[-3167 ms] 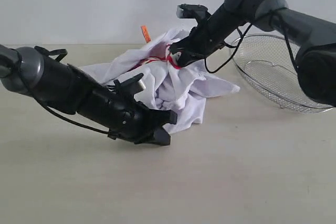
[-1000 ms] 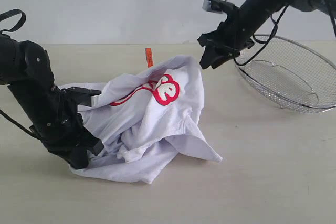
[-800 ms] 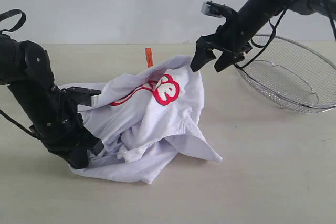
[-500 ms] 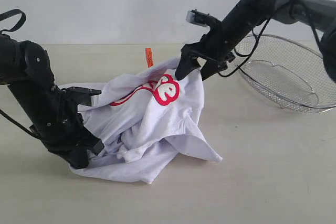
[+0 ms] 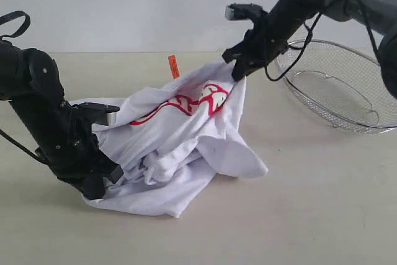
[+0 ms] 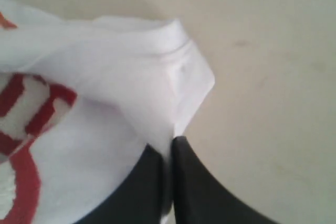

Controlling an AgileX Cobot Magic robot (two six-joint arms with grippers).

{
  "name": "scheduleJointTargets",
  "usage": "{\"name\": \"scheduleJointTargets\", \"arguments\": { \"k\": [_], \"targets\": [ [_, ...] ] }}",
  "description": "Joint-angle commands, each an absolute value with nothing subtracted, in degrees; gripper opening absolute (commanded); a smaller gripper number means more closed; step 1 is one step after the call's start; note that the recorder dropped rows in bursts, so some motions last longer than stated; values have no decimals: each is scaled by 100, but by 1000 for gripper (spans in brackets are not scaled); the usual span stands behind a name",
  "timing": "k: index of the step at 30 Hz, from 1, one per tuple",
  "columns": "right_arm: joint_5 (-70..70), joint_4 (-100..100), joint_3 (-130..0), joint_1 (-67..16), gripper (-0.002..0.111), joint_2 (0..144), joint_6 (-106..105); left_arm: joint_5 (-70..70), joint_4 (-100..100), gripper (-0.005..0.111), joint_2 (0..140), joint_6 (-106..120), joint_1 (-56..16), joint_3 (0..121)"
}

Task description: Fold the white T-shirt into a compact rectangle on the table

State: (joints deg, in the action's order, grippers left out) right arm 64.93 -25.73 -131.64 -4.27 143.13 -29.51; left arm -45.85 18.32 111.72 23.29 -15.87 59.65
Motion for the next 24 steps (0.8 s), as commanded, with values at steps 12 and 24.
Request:
{"name": "scheduleJointTargets", "arguments": {
  "k": [12,24],
  "targets": [
    [5924,-2031,-14463,90,0,14062,-2673,-4785,1472,5,11124,2137,-1506,5943],
    [6996,-3033,-14463,5,59,14249,-2592,-4787,1153,5,11136,1797,-1089,5943]
  ]
}}
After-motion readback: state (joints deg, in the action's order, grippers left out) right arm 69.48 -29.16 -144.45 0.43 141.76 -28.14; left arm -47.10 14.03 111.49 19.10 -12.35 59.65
